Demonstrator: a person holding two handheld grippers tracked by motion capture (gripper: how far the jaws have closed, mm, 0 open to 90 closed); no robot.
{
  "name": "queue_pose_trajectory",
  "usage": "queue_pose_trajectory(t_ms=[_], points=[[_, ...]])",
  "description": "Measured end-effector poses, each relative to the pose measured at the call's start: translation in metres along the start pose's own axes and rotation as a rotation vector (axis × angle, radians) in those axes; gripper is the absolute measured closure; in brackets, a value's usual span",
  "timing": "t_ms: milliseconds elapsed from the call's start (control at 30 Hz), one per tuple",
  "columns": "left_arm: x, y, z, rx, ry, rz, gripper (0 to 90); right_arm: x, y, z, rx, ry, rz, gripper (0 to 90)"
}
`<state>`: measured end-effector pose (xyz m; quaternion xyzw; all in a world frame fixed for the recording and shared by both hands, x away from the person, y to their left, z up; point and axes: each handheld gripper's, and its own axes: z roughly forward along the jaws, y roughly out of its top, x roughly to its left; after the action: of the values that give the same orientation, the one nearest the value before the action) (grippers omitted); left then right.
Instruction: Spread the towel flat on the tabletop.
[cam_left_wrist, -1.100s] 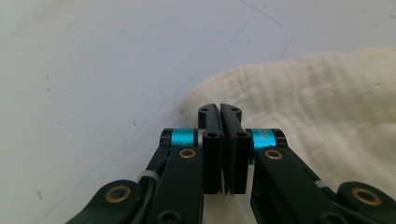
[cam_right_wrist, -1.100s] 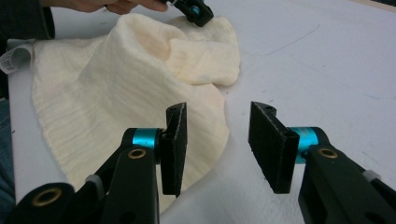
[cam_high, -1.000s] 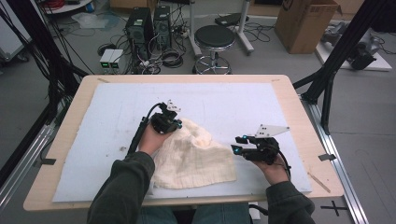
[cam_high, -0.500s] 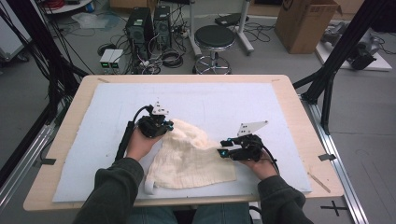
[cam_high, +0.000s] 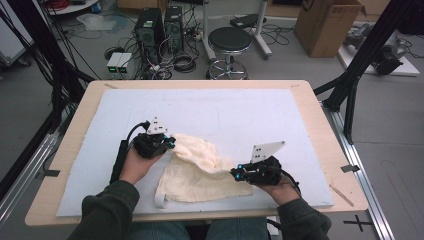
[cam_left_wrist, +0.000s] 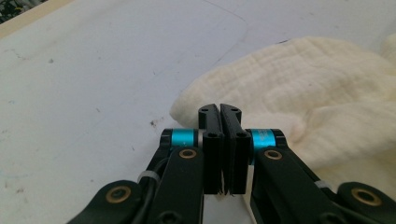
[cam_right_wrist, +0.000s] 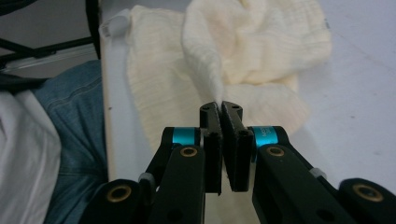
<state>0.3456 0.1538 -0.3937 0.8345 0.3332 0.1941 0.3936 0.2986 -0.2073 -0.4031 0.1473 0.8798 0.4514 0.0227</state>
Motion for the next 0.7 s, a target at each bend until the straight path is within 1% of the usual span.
queue_pose_trajectory(t_ms=[67, 100, 233, 300, 367, 400, 433, 500, 567, 600, 633, 667, 700], points=[[-0.002, -0.006, -0.006, 0.007, 0.000, 0.000, 87.1, 0.007, 0.000, 0.001, 0.005, 0.017, -0.004, 86.8], [-0.004, -0.010, -0.008, 0.004, 0.003, -0.007, 87.1, 0.012, 0.000, 0.001, 0.013, 0.021, -0.008, 86.8], [-0.009, -0.027, -0.016, -0.004, -0.008, -0.033, 87.1, 0.024, -0.004, 0.005, 0.040, 0.038, -0.015, 85.9], [-0.009, -0.033, -0.020, -0.008, -0.014, -0.038, 87.0, 0.027, -0.005, 0.008, 0.054, 0.050, -0.018, 84.0], [-0.010, -0.039, -0.023, -0.011, -0.021, -0.046, 87.1, 0.030, -0.004, 0.010, 0.059, 0.063, -0.014, 78.5], [-0.012, -0.041, -0.024, -0.008, -0.016, -0.041, 87.1, 0.031, -0.002, 0.010, 0.052, 0.069, -0.011, 76.6], [-0.012, -0.043, -0.025, -0.018, -0.014, -0.045, 87.1, 0.031, 0.001, 0.008, 0.040, 0.067, -0.016, 74.7], [-0.012, -0.047, -0.026, -0.025, -0.018, -0.055, 87.1, 0.029, 0.010, 0.005, 0.012, 0.061, -0.021, 70.7], [-0.011, -0.050, -0.027, -0.020, -0.015, -0.054, 87.1, 0.023, 0.021, 0.003, -0.006, 0.052, -0.018, 68.4], [-0.011, -0.051, -0.027, -0.022, -0.014, -0.054, 87.0, 0.018, 0.026, 0.002, -0.011, 0.044, -0.027, 67.1], [-0.010, -0.052, -0.028, -0.022, -0.017, -0.048, 87.0, 0.015, 0.032, 0.002, -0.013, 0.031, -0.023, 66.5], [-0.010, -0.053, -0.028, -0.026, -0.016, -0.052, 87.0, 0.009, 0.037, 0.003, -0.018, 0.020, -0.034, 66.4], [-0.010, -0.054, -0.028, -0.027, -0.020, -0.052, 87.0, 0.004, 0.042, 0.005, -0.013, 0.010, -0.037, 66.4]])
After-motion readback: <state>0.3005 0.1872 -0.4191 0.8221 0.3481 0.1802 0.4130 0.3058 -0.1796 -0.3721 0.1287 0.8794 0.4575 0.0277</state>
